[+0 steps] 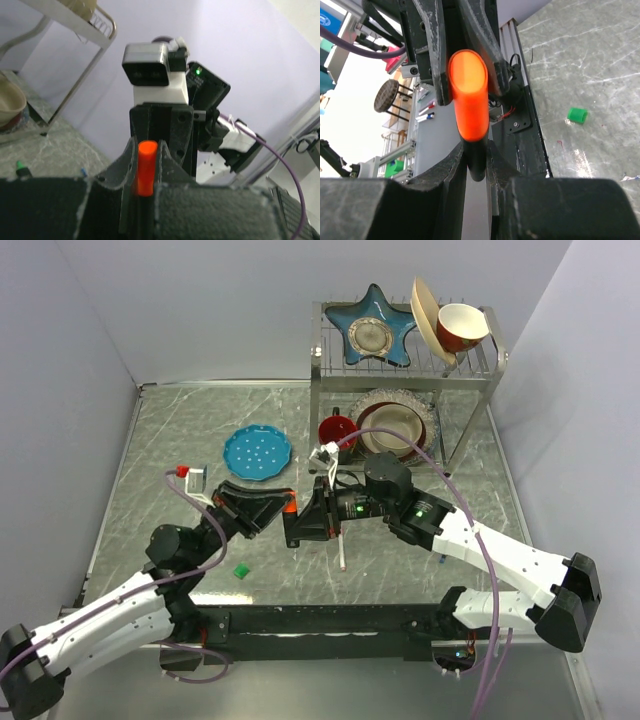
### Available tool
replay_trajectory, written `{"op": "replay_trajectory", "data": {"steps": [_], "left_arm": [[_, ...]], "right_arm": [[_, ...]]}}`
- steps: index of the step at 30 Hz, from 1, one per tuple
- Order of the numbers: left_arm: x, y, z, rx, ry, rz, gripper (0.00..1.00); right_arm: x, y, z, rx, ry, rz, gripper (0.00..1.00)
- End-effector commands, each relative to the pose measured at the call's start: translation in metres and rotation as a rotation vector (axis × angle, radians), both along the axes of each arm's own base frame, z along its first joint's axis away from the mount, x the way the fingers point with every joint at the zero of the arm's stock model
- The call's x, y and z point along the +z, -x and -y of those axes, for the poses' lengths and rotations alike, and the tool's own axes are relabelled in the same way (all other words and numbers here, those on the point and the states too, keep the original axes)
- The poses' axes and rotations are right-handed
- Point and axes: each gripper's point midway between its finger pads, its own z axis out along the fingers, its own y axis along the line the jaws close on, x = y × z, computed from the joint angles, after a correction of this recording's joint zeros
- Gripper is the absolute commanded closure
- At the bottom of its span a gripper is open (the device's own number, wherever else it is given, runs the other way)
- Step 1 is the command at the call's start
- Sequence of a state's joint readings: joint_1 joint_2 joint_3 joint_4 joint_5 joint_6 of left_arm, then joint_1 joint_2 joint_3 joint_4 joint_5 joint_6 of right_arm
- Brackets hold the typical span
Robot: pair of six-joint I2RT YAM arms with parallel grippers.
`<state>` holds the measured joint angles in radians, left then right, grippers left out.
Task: Insert the pens into the pen caps
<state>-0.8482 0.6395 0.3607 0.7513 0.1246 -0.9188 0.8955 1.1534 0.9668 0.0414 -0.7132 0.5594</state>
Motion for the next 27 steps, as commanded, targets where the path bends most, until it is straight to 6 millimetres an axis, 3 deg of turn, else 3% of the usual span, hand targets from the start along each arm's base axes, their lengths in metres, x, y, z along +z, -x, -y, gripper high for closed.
{"op": "replay_trajectory", "data": {"steps": [1,10,13,14,15,16,17,18,19,20,21,22,24,25,27], "left_arm": [[-0.126,0.079,0.028,-0.420,-0.410,-0.169,0.99],[-0.121,0.094,0.030,-0.502,-0.336,-0.142,0.99],[-0.123,0.086,0.028,-0.448,-0.376,-0.174,0.99],[-0.110,0.079,0.028,-0.406,-0.370,-0.168,0.99],[-0.106,0.067,0.027,-0.336,-0.372,-0.178,0.99],[-0.114,0.058,0.025,-0.284,-0.417,-0.226,0.99],[-0.096,0.049,0.024,-0.235,-0.415,-0.198,0.99],[-0.107,0.034,0.022,-0.155,-0.469,-0.246,0.99],[-0.091,0.026,0.021,-0.113,-0.463,-0.232,0.99],[-0.090,0.019,0.020,-0.077,-0.485,-0.229,0.99],[-0.092,0.008,0.020,-0.040,-0.502,-0.244,0.99],[-0.082,0.002,0.019,-0.016,-0.496,-0.241,0.99],[-0.081,-0.012,0.018,0.019,-0.506,-0.258,0.99],[-0.072,-0.015,0.020,0.015,-0.490,-0.243,0.99],[-0.077,-0.026,0.019,0.040,-0.511,-0.251,0.99]], "right_arm": [[0.191,-0.078,0.048,-0.440,-0.531,0.411,1.00],[0.199,-0.073,0.047,-0.402,-0.565,0.430,1.00],[0.197,-0.069,0.045,-0.376,-0.545,0.446,1.00],[0.193,-0.067,0.043,-0.361,-0.535,0.431,1.00],[0.181,-0.068,0.040,-0.348,-0.510,0.406,1.00],[0.170,-0.066,0.037,-0.325,-0.491,0.389,1.00],[0.161,-0.065,0.038,-0.322,-0.473,0.361,1.00],[0.138,-0.065,0.035,-0.317,-0.431,0.321,1.00],[0.128,-0.059,0.038,-0.301,-0.417,0.312,0.99],[0.115,-0.058,0.039,-0.300,-0.388,0.289,0.96],[0.085,-0.058,0.039,-0.306,-0.337,0.245,0.89],[0.078,-0.052,0.045,-0.308,-0.332,0.238,0.73],[0.032,-0.047,0.051,-0.317,-0.234,0.171,0.60],[0.028,-0.041,0.059,-0.329,-0.226,0.173,0.51],[-0.011,-0.038,0.070,-0.369,-0.150,0.119,0.45]]}}
